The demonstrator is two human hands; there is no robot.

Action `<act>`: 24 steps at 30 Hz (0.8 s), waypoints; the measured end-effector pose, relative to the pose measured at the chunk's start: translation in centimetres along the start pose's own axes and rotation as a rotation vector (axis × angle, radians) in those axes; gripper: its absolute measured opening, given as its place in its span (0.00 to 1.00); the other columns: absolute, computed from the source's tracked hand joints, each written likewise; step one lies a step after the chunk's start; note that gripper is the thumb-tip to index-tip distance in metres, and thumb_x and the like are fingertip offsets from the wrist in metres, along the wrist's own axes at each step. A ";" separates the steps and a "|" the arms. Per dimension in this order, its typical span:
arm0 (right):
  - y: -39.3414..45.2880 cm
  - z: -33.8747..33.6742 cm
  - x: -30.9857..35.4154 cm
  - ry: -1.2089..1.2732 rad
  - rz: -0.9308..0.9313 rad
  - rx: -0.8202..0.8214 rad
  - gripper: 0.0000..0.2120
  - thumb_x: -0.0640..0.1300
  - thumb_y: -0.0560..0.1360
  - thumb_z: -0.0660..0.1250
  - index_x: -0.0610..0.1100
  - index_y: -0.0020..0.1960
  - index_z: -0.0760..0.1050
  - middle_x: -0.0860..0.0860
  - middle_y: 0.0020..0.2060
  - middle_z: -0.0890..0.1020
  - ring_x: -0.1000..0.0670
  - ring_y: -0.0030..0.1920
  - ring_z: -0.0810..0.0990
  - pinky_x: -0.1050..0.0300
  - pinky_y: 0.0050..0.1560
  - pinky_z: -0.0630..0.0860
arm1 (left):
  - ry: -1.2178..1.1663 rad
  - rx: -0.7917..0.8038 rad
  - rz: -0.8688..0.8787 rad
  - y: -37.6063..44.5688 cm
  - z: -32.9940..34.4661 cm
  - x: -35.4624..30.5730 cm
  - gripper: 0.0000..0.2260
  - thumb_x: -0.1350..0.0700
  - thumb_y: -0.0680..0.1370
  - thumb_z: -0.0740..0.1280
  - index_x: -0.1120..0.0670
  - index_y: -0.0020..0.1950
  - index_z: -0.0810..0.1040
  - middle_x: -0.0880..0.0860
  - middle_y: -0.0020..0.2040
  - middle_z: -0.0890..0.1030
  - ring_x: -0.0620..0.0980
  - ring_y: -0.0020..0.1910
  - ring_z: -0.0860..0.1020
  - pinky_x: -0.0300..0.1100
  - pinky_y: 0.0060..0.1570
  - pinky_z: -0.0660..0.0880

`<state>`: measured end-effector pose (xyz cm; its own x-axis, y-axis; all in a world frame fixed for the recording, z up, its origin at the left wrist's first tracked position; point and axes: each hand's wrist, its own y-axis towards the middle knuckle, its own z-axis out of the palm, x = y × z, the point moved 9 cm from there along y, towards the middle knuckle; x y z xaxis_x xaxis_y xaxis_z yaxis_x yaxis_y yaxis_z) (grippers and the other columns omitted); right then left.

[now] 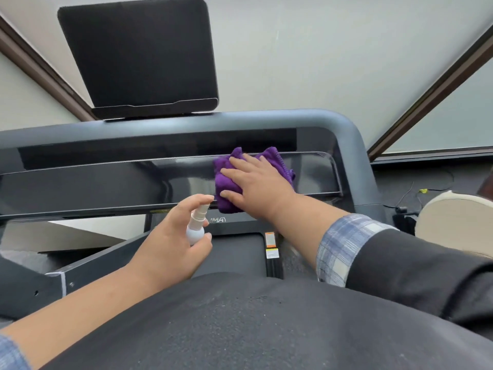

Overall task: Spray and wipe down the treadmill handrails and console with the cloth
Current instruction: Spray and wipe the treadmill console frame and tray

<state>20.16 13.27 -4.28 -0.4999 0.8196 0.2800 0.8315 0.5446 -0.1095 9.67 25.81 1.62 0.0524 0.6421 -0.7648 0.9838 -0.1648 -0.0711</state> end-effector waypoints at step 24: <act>-5.9 -1.5 -10.3 -0.077 0.455 -0.006 0.39 0.75 0.73 0.48 0.59 0.79 0.54 0.45 0.81 0.50 0.35 0.79 0.48 0.38 0.78 0.46 | -0.018 0.093 0.031 2.3 1.7 -0.2 0.37 0.62 0.73 0.70 0.22 0.61 0.59 0.40 0.48 0.75 0.44 0.34 0.75 0.35 0.39 0.73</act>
<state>20.81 1.35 -5.14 -0.1004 0.9860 0.1334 0.9717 0.1260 -0.1998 11.61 24.06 0.52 0.0787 0.6223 -0.7788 0.9615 -0.2536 -0.1054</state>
